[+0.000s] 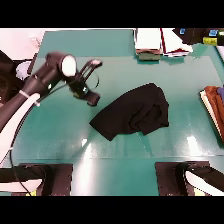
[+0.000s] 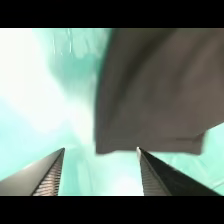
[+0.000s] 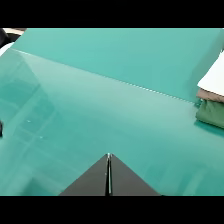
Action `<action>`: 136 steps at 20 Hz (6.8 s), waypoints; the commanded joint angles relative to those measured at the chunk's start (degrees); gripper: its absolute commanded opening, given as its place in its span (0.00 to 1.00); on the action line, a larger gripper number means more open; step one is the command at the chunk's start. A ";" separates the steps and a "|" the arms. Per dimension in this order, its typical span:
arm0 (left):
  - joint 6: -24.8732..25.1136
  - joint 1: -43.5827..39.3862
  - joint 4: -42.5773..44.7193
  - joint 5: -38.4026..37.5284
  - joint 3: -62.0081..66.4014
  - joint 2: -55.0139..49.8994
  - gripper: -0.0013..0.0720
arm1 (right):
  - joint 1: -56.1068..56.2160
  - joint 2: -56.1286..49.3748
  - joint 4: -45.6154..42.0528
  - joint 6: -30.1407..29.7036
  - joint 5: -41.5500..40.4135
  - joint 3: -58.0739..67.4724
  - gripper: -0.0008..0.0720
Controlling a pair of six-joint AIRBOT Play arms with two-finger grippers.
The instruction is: Fold the shirts.
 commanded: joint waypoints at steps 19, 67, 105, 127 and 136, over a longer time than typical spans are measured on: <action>0.20 2.62 -13.94 23.67 -25.35 2.73 0.06 | -0.81 -0.96 0.11 -0.02 1.22 -9.86 0.04; 1.20 14.91 -4.90 10.38 18.23 35.91 0.05 | -9.05 8.92 0.15 1.86 14.51 11.61 0.04; 2.25 11.61 -19.15 32.74 -17.94 -1.01 0.70 | -10.62 -1.27 0.04 4.28 0.72 -27.56 0.70; 6.21 8.68 -31.23 36.61 -14.80 -10.19 0.06 | -9.88 -1.25 0.15 4.31 1.22 -27.58 0.63; 7.76 10.75 -17.46 25.29 -3.54 -1.51 0.06 | -17.79 -0.57 0.50 3.37 8.68 -38.32 0.86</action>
